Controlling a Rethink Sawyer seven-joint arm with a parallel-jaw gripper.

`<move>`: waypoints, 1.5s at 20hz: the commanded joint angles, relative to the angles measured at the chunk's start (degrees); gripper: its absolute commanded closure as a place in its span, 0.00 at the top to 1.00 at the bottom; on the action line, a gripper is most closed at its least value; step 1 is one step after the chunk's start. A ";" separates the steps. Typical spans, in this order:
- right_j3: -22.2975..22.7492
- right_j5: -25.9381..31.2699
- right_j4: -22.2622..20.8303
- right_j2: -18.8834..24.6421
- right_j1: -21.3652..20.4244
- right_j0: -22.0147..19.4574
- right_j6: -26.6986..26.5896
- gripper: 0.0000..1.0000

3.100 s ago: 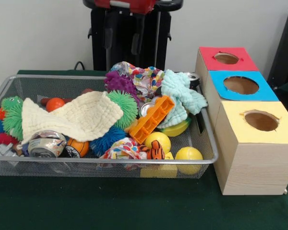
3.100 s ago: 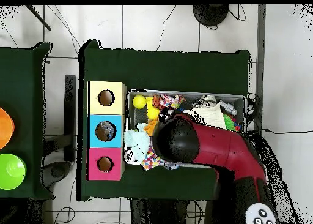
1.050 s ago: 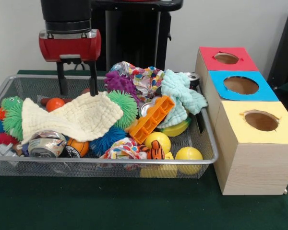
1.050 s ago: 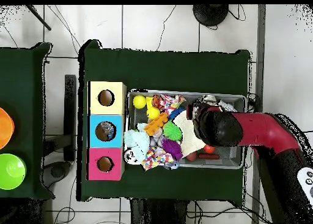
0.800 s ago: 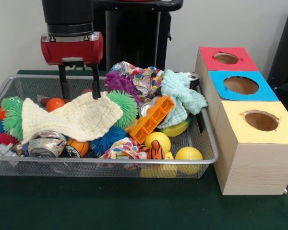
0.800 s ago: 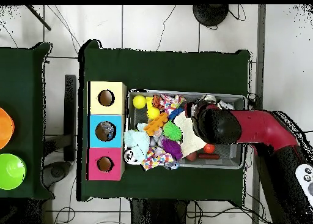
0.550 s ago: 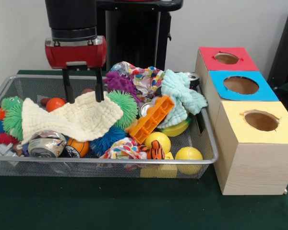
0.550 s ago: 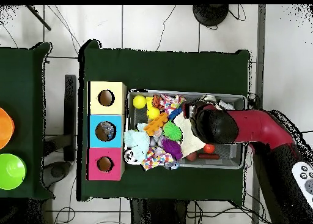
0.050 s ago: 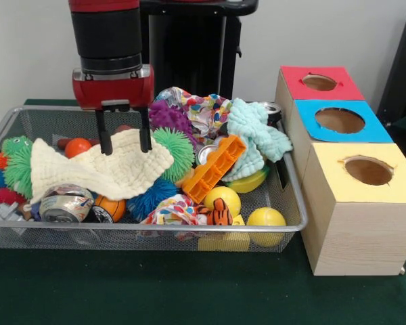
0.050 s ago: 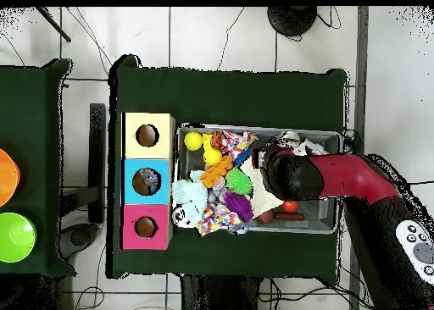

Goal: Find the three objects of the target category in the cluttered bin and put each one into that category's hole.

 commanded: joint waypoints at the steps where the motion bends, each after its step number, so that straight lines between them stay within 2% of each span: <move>1: 1.91 -2.06 -5.28 1.29 6.08 0.37 -9.21 1.00; 9: 4.02 -6.85 -9.34 -0.46 7.25 1.36 -4.78 1.00; 17: 6.52 -13.86 -13.07 -5.04 8.25 3.48 1.19 1.00; 20: 6.33 -16.11 -13.90 -7.62 9.18 4.85 3.12 1.00; 22: 5.74 -19.87 -15.49 -10.51 10.39 6.22 5.31 1.00; 26: 4.59 -21.40 -16.27 -15.88 10.03 9.44 7.20 1.00; 30: 3.83 -22.52 -15.56 -18.02 11.04 10.29 6.65 1.00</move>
